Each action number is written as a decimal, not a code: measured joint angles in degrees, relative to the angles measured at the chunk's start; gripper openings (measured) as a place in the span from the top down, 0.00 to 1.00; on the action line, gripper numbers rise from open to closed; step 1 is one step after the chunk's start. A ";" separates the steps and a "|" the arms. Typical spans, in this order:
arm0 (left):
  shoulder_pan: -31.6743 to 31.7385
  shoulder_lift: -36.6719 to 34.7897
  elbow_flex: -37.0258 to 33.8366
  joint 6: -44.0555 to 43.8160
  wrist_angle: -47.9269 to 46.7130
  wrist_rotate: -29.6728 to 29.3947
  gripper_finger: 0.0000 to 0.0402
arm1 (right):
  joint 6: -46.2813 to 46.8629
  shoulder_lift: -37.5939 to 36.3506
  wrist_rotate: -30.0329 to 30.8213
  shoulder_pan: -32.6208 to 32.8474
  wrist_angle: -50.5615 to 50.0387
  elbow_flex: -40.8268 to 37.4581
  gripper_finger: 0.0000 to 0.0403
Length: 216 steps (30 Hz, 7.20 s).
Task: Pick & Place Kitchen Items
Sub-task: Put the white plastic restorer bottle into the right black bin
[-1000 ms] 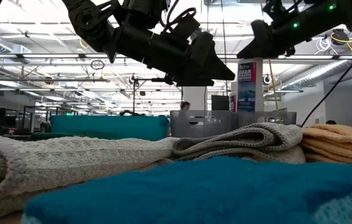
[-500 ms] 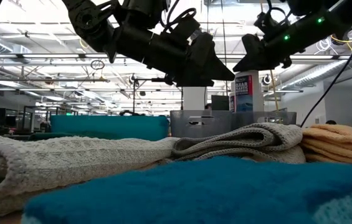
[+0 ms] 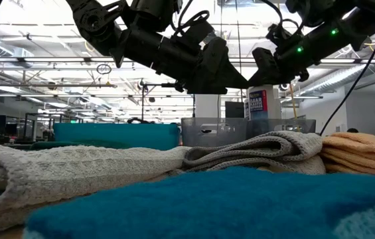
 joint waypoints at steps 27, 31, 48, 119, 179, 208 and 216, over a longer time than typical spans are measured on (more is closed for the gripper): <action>0.00 0.00 -0.02 0.20 -0.35 0.00 0.01 | -0.66 0.20 -10.51 -5.61 12.60 -6.54 0.60; 0.00 0.00 0.00 0.22 -0.35 0.00 0.01 | -0.75 0.22 -10.55 -5.59 12.56 -6.62 0.49; 0.00 0.00 0.00 0.23 -0.44 0.02 0.01 | -12.27 -7.55 -10.51 -1.18 10.82 -6.62 0.44; 0.15 0.00 -0.01 -4.07 -1.20 5.01 0.01 | -6.07 -40.43 -27.18 51.98 -15.32 -11.56 0.42; 0.15 0.00 -0.01 -4.04 -1.66 5.01 0.01 | -4.76 -39.82 -34.29 51.94 -16.27 -15.52 0.76; 0.17 0.00 -0.02 -4.04 -1.66 5.01 0.01 | -4.94 -39.81 -33.88 51.96 -16.54 -15.52 0.77; 0.16 0.00 -0.02 -4.04 -1.68 4.98 0.01 | -4.94 -39.81 -33.85 51.96 -16.53 -15.52 0.77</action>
